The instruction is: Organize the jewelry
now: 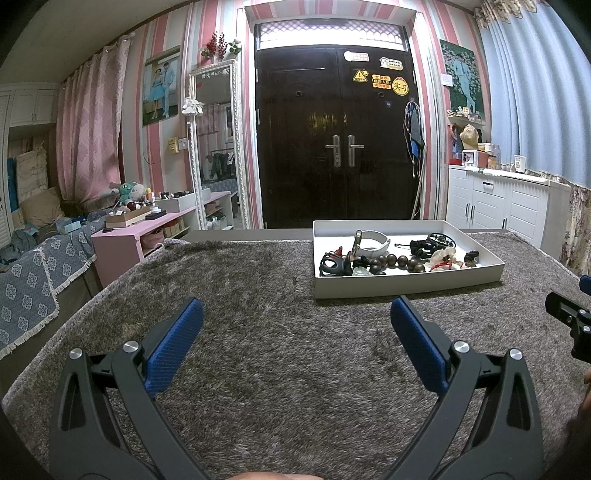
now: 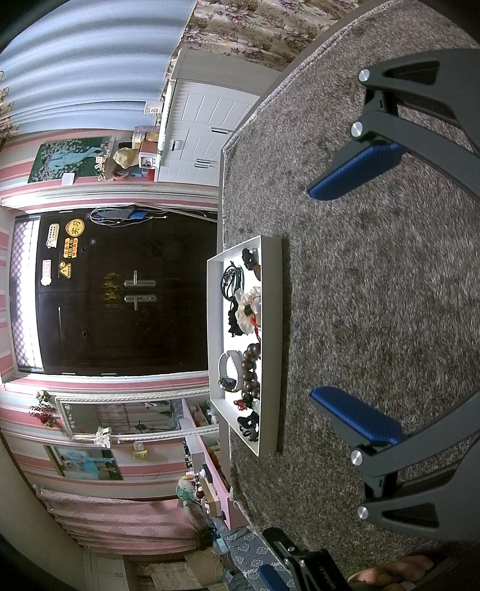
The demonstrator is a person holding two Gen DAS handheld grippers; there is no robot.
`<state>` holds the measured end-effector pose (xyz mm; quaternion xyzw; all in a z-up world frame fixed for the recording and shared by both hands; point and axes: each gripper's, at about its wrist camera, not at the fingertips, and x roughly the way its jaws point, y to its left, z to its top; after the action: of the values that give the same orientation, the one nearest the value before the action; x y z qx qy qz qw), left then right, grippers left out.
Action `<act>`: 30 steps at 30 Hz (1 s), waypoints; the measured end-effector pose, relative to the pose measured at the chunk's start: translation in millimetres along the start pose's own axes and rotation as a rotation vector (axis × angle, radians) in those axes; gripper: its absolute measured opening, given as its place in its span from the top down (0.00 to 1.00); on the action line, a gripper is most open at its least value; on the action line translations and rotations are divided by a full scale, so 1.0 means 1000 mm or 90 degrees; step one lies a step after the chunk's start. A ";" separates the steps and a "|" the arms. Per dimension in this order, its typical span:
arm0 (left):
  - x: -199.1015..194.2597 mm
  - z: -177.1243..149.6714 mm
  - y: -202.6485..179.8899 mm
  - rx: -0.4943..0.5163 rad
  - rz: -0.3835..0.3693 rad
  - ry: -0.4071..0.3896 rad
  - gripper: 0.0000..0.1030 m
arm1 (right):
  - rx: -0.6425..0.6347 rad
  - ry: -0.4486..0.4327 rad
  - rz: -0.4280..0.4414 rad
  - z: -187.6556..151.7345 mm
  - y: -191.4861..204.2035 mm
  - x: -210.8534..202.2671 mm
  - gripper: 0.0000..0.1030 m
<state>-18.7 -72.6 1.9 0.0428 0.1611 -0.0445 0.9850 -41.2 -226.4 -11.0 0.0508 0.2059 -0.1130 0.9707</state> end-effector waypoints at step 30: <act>0.002 -0.002 -0.001 -0.002 0.002 0.010 0.03 | 0.000 0.001 0.000 0.000 0.000 0.000 0.02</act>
<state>-17.3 -73.5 -0.3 0.0419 0.1689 -0.0427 0.9838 -41.2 -226.1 -11.3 0.0506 0.2065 -0.1130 0.9706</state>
